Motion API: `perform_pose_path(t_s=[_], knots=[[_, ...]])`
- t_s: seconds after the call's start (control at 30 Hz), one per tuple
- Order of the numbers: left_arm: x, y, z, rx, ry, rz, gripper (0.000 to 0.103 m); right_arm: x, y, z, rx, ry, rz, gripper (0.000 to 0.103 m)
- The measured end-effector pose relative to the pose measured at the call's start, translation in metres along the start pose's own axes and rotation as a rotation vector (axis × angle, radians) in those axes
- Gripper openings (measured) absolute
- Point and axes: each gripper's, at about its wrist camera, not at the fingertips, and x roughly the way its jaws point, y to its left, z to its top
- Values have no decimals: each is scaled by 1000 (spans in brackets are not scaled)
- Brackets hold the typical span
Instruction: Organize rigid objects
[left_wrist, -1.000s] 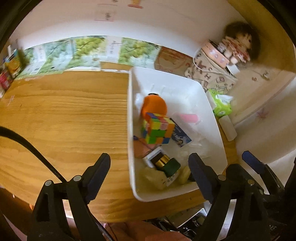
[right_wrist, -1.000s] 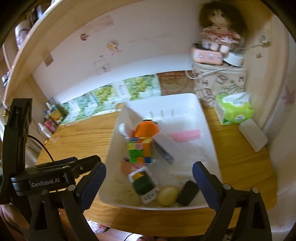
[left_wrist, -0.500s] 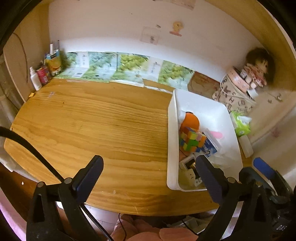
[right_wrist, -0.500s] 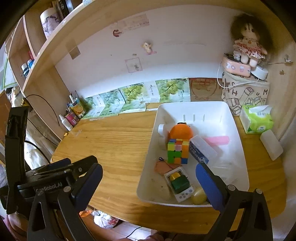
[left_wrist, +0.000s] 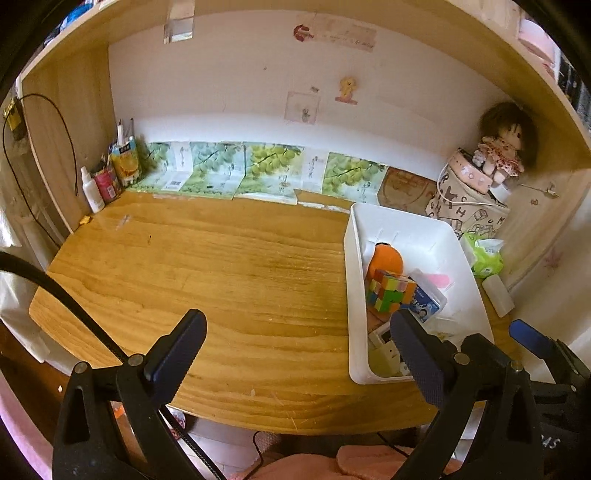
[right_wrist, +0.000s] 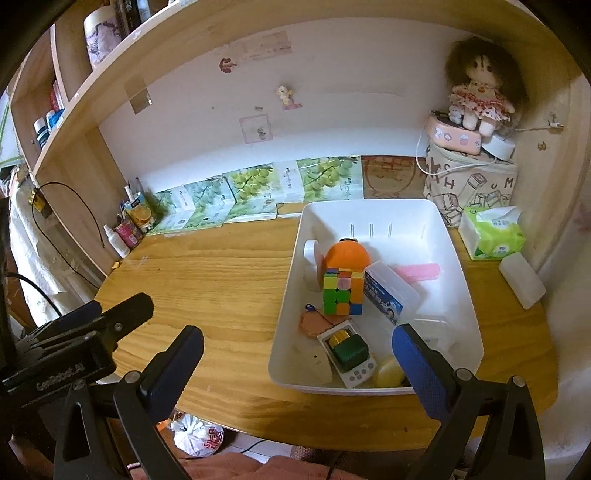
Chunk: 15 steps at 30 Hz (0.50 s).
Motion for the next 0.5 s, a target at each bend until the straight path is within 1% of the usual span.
perform_pose_path(t_s=[0.13,0.27,0.33,0.5], knots=[[-7,1,3,2,-54,7,100,-2,-2,0,18,-8,-2,102],[-8,-1,7,12,-84,31,101,-5,-5,0,28,-40,-18,102],[-5,-3,10,18,-84,58,101,-5,-7,1,33,-48,-30,102],[4,-12,11,42,-69,55,101,-2,-8,3,17,-50,-50,102]])
